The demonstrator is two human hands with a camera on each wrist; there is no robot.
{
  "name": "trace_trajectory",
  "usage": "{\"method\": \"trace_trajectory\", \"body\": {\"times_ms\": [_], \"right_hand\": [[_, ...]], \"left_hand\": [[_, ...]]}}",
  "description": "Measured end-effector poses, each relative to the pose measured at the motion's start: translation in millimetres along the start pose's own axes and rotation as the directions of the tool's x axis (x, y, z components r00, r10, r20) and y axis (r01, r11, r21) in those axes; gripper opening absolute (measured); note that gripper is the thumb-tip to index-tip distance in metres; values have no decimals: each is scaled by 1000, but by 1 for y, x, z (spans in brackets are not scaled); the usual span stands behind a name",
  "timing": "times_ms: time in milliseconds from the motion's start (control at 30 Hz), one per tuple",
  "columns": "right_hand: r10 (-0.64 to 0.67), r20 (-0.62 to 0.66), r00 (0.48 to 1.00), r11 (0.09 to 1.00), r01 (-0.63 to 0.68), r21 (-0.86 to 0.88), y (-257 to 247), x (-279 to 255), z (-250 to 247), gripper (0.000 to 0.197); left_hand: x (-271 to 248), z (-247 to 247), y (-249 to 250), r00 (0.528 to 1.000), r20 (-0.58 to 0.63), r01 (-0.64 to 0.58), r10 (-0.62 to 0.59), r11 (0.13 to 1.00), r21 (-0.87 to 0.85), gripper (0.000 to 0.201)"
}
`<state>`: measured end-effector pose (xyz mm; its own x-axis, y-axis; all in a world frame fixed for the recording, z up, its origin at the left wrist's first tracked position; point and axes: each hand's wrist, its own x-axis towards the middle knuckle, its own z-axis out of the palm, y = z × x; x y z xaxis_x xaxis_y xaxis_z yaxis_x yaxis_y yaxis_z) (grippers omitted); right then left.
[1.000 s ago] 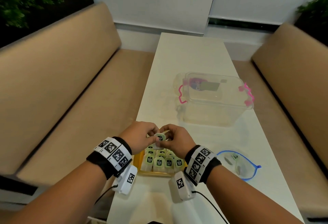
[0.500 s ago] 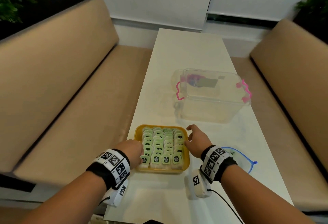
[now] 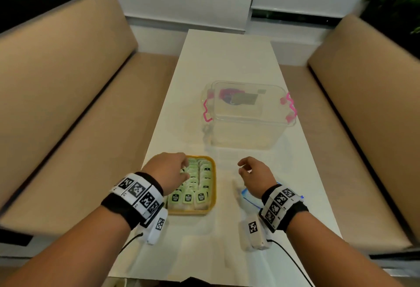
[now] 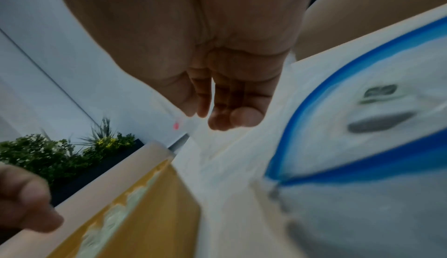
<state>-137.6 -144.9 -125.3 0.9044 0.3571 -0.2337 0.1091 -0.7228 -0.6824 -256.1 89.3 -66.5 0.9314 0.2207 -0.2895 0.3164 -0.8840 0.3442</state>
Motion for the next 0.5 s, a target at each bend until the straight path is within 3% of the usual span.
{"method": "trace_trajectory", "body": {"times_ms": [133,267,367,500], "right_hand": [[34,-20,999,999,-34,-15,33,-8,-44,16],[90,-37,995,969,-96,-226,65,-12,-77,4],[162,16,987,895,-140,-423,82,-15,-86,21],[202,189,961,847,-75,-526,103,-19,-82,40]], "left_hand": [[10,12,67,988,0,-155,157,974,-168,21],[28,47,132,960,60,-263,273,955,-137,20],[40,77,170,949,123,-275,291,952,-134,21],[54,119,198,940,253,-227,228,973,-31,22]]}}
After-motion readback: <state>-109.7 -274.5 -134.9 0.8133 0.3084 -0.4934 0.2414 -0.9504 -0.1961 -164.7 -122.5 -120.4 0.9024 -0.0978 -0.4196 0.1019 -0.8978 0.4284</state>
